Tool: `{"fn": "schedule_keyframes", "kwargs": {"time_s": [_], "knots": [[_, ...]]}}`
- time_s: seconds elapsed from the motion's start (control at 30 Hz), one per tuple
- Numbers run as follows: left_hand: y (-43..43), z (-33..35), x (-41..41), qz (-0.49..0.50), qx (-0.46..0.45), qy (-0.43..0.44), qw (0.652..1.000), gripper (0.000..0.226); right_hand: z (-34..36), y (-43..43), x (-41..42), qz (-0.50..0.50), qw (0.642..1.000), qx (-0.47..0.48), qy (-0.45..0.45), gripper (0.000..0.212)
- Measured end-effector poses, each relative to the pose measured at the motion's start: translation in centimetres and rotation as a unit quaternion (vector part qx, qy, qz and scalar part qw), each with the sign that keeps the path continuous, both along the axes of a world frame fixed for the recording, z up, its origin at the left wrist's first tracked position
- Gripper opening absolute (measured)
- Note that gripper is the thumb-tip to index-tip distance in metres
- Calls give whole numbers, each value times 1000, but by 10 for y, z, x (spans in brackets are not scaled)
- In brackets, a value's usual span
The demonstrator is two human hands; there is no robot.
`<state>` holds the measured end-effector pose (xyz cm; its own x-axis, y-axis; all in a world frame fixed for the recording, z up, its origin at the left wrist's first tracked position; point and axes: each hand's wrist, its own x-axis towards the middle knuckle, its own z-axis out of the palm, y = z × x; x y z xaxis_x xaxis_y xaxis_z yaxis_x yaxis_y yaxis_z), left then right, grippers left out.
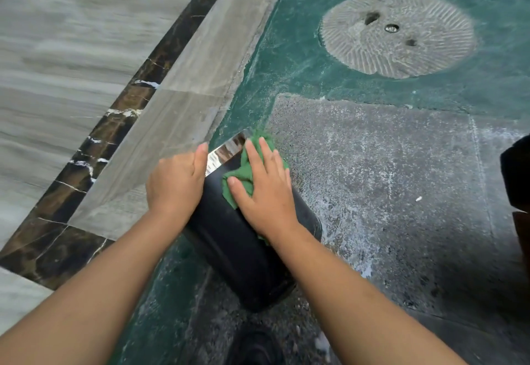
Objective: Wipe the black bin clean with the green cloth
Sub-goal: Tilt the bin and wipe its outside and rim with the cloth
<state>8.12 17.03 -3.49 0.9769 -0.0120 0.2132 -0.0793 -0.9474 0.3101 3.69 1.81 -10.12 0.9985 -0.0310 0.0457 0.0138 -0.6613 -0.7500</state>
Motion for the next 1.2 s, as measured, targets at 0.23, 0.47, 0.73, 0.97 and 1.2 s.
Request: {"fn": "schedule_keyframes", "kwargs": {"time_s": [0.23,0.47,0.73,0.97,1.2], "knots": [[14,-5,-3,14,-7,-6,1000,66,-69,-53,-73,-52,989,-41,135,74],[12,-6,-19,-10,-17,-2,1000,64,-89,-80,-33,-148,963,54,220,54],[5,1,-18,19,6,21,1000,65,-60,-64,-64,-108,983,97,111,37],[-20,10,-15,32,14,34,999,66,-36,-35,-158,-139,983,118,32,35],[-23,12,-12,37,33,43,998,63,5,-73,-160,-133,916,368,87,15]]}}
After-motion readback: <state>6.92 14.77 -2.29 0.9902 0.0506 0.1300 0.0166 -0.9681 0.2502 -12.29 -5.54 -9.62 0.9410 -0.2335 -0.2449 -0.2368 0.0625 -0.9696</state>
